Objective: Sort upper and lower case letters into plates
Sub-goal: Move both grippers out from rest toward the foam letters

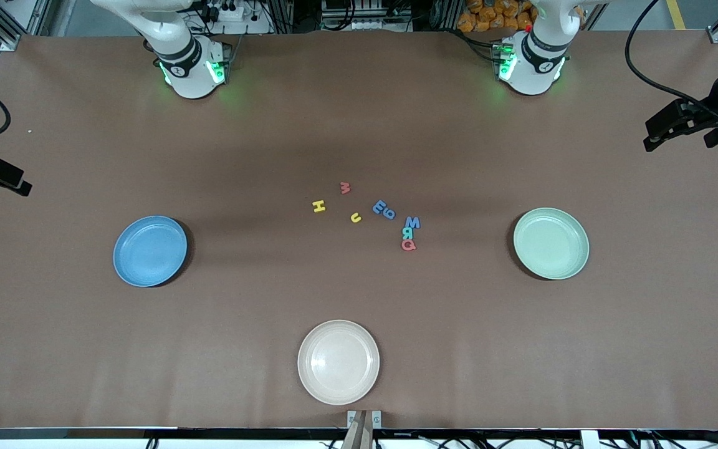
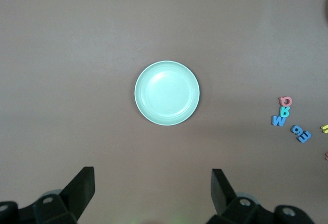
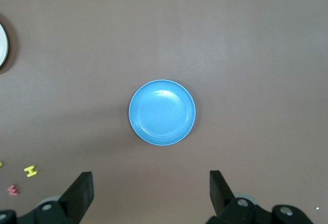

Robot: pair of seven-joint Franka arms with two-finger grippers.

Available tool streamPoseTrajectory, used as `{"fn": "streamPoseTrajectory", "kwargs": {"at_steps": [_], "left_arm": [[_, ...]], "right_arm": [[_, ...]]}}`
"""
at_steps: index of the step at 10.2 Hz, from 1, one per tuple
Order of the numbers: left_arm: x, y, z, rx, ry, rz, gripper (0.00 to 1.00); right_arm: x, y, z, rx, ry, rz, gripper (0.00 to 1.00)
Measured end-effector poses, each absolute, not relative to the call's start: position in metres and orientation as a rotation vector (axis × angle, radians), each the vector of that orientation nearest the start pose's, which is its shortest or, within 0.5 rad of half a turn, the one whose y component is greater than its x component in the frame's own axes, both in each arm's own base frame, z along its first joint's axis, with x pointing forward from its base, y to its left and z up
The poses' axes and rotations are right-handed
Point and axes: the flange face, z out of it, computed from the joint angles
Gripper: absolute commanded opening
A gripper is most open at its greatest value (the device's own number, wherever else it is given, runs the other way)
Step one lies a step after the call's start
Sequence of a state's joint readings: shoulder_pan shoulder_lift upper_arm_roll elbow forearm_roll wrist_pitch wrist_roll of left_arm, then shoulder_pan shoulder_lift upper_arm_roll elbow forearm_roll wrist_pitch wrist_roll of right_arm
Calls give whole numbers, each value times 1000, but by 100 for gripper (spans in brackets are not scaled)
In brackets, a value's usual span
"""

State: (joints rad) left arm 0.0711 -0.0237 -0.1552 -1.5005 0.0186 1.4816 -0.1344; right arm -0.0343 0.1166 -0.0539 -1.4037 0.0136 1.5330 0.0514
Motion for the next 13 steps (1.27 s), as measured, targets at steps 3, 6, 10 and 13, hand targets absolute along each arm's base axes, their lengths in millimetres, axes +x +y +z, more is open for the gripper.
{"fn": "streamPoseTrajectory", "kwargs": {"at_steps": [3,6,10,13], "left_arm": [[536,-44,662,-3119,-81,-11,100],[537,-45,660,-3119,-79,-2,100],[548,-83,628,-3137,31,90,100],[558,-130,597,-3161,76,120,100]], "right_arm": [[585,-48,633,-3127,217,-20,100],[586,-41,632,-3127,197,-15,100],[592,0,617,-3130,97,39,100],[604,73,579,-3140,154,140,100]]}}
